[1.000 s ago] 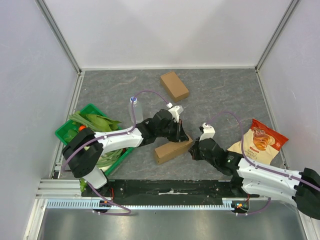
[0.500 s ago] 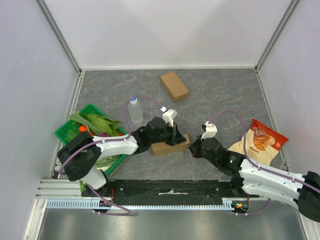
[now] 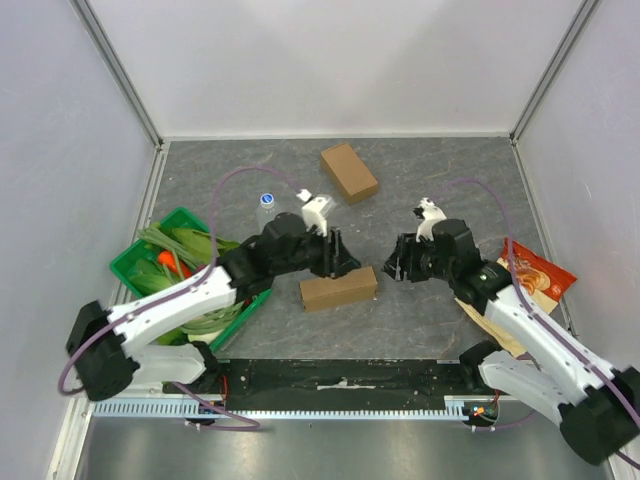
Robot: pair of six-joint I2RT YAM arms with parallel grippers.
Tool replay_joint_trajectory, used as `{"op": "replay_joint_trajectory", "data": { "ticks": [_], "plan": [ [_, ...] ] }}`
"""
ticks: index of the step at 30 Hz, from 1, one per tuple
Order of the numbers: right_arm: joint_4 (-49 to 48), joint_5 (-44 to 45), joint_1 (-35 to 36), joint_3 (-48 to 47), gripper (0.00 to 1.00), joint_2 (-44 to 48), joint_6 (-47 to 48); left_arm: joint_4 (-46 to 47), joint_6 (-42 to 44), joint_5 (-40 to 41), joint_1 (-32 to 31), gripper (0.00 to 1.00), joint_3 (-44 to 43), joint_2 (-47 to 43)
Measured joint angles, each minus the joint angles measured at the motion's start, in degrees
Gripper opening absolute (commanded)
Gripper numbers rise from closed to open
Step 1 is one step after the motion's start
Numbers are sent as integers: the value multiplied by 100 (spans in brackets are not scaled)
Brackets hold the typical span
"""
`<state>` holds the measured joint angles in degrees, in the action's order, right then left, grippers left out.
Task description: Fold the paper box
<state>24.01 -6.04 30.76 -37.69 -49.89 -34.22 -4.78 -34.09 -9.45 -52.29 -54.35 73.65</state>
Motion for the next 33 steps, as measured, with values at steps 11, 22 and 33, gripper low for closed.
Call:
{"op": "replay_joint_trajectory", "data": {
  "ticks": [11,22,33],
  "plan": [
    [-702,-2914,-1001,-236,71,-1827,977,-1143,-345,341,715,72,1805,-1534],
    [-1847,-3244,-962,328,46,-2057,820,-400,-424,319,831,56,1996,-1272],
    [-2428,-1759,-50,1349,47,-780,81,83,-564,796,275,49,2872,-2138]
  ]
}}
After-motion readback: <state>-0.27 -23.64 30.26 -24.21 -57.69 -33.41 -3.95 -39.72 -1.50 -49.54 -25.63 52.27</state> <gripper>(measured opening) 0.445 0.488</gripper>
